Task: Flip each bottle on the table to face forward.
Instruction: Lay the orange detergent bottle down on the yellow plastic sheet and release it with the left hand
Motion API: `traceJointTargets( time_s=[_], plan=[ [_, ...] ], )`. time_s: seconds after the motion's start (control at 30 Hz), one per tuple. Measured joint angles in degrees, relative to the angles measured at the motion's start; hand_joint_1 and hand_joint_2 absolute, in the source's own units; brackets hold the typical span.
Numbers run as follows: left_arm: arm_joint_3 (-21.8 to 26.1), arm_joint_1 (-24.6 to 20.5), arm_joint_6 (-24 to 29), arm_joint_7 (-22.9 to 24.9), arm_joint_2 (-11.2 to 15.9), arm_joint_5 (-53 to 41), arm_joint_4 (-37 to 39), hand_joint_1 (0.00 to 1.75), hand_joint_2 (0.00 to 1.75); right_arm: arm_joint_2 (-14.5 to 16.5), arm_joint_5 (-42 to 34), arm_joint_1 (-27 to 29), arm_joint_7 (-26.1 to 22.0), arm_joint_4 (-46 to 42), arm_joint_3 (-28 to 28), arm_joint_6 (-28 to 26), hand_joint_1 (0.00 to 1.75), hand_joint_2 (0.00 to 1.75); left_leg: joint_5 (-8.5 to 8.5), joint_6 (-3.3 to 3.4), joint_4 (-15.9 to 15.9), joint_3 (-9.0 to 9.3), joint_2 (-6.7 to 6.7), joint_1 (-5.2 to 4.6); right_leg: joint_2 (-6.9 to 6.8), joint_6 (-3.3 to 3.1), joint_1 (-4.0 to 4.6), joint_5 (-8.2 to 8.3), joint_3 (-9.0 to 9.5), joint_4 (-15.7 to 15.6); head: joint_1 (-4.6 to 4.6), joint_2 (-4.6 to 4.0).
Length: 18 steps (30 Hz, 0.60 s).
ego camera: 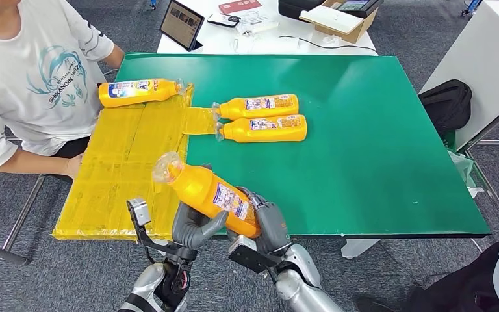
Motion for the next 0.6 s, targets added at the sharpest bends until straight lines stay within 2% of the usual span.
traceJointTargets(
  time_s=[0.37,0.5,0.6],
  plan=[
    [1.7,2.4,1.0,-1.1,0.2,4.3,0.0,0.01,1.75,3.2,-1.0,0.0,0.3,6.3,6.5,-0.3,1.75,1.75,-0.01,-0.01,0.0,0.00,0.06,0.02,0.03,-0.02,0.01,-0.01,-0.08,0.0,-0.01,0.00],
    [2.3,3.2,0.6,-1.1,0.2,5.2,-0.1,1.64,1.75,3.3,-1.0,-0.5,0.5,7.6,7.5,-0.3,1.75,1.75,-0.01,-0.01,0.0,0.00,0.06,0.01,0.03,-0.02,0.00,-0.01,-0.08,0.0,-0.01,0.00],
    [2.7,3.9,0.4,-1.1,0.2,6.2,-0.6,1.69,1.75,3.4,-1.0,-1.0,0.9,8.3,8.2,-0.4,1.75,1.75,-0.01,-0.01,0.0,0.00,0.06,0.01,0.03,-0.02,0.00,-0.01,-0.08,0.0,-0.01,0.00]
  ],
)
